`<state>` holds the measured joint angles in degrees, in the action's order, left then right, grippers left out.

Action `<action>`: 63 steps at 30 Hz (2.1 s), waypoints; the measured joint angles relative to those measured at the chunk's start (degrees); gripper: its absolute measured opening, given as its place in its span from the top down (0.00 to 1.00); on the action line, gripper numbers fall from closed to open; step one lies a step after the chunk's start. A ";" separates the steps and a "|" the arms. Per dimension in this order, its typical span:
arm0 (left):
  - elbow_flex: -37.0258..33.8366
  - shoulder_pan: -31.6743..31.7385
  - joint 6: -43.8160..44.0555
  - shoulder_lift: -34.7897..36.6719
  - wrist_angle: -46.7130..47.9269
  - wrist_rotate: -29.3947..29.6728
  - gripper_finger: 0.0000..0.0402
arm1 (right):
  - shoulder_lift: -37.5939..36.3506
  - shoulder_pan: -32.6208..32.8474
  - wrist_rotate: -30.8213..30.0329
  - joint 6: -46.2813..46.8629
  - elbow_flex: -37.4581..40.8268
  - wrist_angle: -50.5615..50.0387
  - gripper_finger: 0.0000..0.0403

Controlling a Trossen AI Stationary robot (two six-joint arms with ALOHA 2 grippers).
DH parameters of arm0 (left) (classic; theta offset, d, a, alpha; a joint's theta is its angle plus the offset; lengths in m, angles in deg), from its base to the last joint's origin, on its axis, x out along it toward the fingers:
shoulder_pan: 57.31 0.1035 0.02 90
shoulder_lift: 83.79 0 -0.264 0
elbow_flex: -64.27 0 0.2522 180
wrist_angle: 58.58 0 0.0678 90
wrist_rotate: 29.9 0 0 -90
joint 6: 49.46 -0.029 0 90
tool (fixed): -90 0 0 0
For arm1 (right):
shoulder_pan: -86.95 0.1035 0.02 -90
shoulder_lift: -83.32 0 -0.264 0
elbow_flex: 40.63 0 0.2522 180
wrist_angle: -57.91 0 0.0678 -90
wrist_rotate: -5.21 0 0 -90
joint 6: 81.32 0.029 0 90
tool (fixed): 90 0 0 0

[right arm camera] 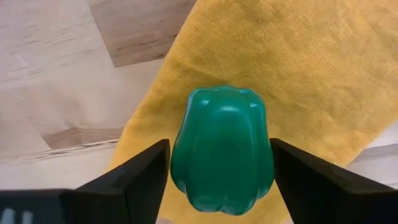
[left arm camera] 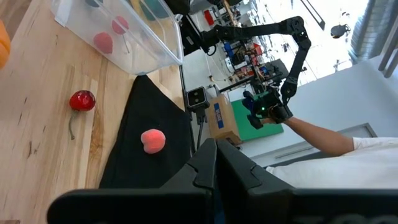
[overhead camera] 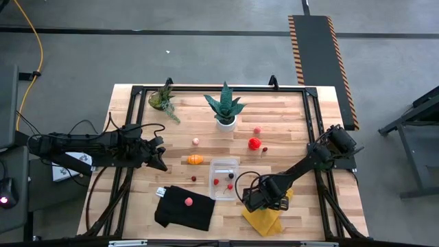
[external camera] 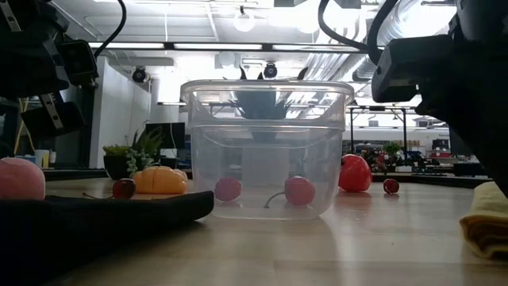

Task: Pick and placing Produce into tupperware
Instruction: Put the bell pepper into the transparent container

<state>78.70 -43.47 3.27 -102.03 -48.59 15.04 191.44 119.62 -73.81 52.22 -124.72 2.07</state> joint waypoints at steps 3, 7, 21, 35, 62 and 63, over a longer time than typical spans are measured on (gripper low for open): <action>0.00 -0.01 0.01 0.00 0.00 0.00 1.00 | 0.00 0.00 0.00 0.04 0.00 0.02 0.42; 0.01 0.00 0.02 0.00 0.00 -0.01 1.00 | 0.00 0.00 0.00 0.07 0.00 0.23 0.46; 0.00 -0.01 0.02 -0.01 0.00 0.01 1.00 | 0.00 0.54 -0.20 -0.09 -0.09 0.58 0.48; 0.01 -0.01 0.00 0.00 0.02 0.03 1.00 | -4.58 0.85 -1.57 -0.29 -0.11 -1.04 0.48; -0.01 0.00 0.02 -0.02 0.00 0.79 1.00 | -21.80 0.44 -9.07 -9.62 -0.17 -4.55 0.48; -0.01 0.00 0.02 -0.02 0.00 0.87 1.00 | -22.48 0.24 -10.15 -10.81 -0.17 -3.90 0.48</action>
<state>78.69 -43.46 3.29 -102.05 -48.59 15.91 168.96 119.86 -83.96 41.41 -124.89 -1.83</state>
